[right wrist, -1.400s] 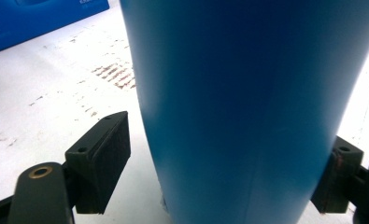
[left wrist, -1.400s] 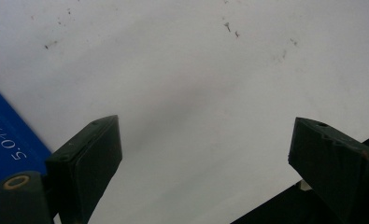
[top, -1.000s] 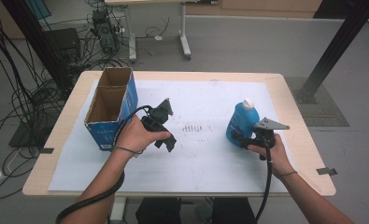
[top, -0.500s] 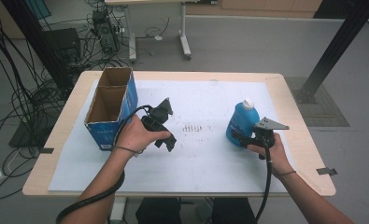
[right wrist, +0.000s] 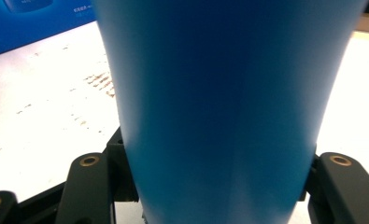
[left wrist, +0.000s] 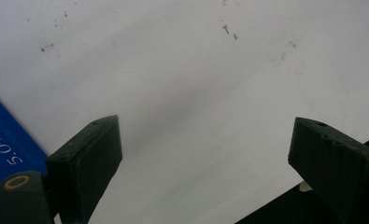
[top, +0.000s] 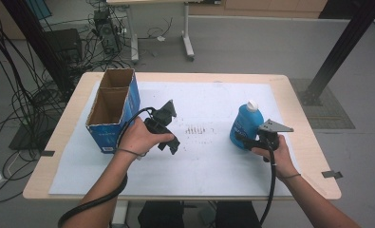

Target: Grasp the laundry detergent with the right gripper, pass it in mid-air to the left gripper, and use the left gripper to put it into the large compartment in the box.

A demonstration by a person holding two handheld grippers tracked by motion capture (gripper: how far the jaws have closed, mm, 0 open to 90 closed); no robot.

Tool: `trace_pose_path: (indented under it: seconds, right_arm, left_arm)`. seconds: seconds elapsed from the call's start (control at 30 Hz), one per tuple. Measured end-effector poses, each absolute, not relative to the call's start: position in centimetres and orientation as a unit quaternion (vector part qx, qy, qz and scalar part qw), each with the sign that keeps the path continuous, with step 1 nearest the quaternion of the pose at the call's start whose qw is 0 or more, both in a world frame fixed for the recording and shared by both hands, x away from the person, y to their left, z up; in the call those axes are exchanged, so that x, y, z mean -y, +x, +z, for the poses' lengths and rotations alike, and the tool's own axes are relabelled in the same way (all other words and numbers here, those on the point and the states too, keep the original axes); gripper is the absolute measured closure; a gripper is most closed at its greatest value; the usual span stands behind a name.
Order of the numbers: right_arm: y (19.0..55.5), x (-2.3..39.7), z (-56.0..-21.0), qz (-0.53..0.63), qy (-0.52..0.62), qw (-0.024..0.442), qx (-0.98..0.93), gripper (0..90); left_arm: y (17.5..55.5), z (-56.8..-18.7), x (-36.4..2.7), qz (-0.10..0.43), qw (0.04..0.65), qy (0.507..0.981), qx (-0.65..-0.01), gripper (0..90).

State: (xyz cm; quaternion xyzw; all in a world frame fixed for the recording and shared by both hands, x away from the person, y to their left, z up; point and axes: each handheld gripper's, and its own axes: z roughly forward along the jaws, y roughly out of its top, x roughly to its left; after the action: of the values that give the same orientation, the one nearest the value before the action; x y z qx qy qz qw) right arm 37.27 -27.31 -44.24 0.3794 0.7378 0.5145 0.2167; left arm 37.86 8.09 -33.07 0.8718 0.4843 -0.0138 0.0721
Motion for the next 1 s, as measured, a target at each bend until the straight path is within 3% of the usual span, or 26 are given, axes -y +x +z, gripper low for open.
trace_pose_path:
  seconds: [1.0]
  right_arm:
    - [37.22, 27.28, -44.28, 0.514, 0.373, 0.224, -0.739, 40.2]
  left_arm:
    - [37.93, -33.03, -8.09, -0.013, 0.071, 0.873, -0.483, 10.3]
